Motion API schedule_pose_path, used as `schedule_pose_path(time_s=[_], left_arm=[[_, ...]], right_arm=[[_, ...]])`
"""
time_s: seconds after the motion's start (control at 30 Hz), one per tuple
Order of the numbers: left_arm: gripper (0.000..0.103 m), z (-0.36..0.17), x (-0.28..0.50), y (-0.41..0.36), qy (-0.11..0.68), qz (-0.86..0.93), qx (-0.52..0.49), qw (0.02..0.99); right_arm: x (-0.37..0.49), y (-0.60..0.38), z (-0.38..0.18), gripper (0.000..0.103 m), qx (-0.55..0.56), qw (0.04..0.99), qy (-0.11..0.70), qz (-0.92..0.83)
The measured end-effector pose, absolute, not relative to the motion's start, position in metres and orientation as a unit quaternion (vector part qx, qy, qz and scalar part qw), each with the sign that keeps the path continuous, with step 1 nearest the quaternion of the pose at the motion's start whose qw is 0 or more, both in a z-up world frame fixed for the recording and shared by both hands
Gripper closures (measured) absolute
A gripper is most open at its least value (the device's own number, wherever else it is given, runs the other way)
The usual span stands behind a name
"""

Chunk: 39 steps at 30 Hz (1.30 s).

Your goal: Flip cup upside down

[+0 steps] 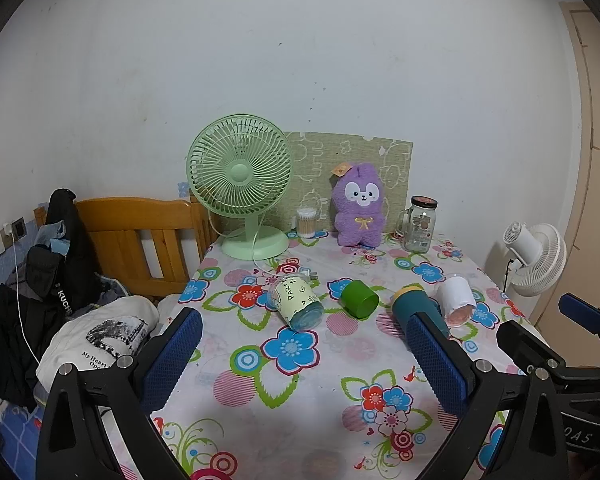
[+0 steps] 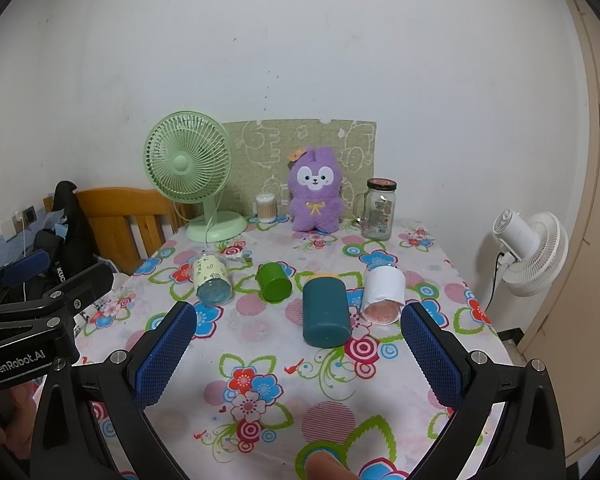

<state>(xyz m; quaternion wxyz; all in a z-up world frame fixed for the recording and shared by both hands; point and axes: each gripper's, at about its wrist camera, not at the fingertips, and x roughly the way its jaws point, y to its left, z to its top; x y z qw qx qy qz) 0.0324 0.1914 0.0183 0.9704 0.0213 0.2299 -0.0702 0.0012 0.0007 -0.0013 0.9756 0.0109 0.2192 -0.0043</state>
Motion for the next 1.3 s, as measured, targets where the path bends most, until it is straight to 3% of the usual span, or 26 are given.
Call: schedule_pose_path(time_s=[1.3], left_arm=[[0.000, 0.0142, 0.0396, 0.1899, 0.239, -0.078, 0.024, 0.968]], right_arm=[[0.0091, 0.0030, -0.0052, 0.000, 0.007, 0.973, 0.230, -0.008]])
